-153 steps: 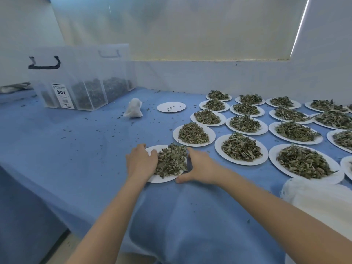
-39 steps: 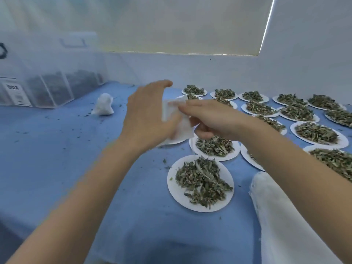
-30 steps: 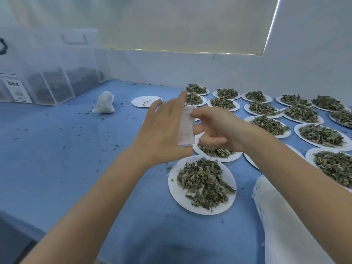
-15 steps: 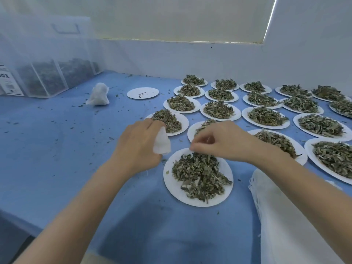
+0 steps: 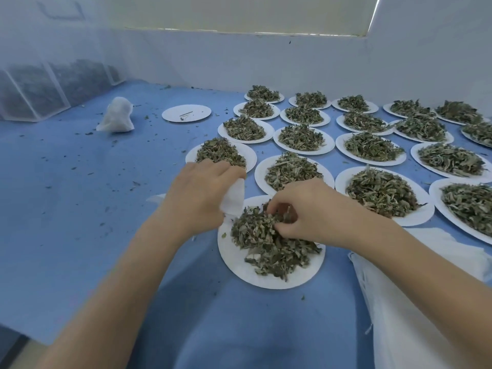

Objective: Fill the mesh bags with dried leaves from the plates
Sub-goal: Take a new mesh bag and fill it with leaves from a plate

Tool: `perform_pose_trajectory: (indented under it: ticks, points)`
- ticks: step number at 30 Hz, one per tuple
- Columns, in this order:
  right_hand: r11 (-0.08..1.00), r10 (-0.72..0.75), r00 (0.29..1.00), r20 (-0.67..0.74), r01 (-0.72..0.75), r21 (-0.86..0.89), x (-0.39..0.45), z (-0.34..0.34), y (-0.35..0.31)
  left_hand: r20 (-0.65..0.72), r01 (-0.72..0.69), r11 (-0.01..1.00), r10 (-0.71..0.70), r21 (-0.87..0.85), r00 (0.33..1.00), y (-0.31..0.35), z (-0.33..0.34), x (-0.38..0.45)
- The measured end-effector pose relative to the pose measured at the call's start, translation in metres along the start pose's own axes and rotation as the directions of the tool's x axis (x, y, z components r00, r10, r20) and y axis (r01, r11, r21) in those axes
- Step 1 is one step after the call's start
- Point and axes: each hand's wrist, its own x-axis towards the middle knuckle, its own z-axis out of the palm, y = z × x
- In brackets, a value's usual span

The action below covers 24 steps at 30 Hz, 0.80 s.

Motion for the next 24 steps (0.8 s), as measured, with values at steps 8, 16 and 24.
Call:
perform_pose_trajectory:
  ticks: [8, 16, 24]
  points:
    - [0.967, 0.068, 0.979, -0.19, -0.018, 0.253, -0.002, -0.011, 0.003, -0.044, 0.032, 0.989, -0.039, -0.143, 0.998, -0.003, 0.003, -0.005]
    - [0.976, -0.05, 0.956, -0.288, 0.108, 0.189, 0.007, -0.013, -0.007, -0.114, 0.112, 0.9, -0.175, -0.422, 0.978, 0.005, 0.013, -0.014]
    - [0.911, 0.011, 0.935, -0.355, 0.137, 0.388, 0.011, 0.0, -0.016, -0.173, 0.011, 0.962, -0.06, -0.272, 0.983, 0.016, 0.019, -0.014]
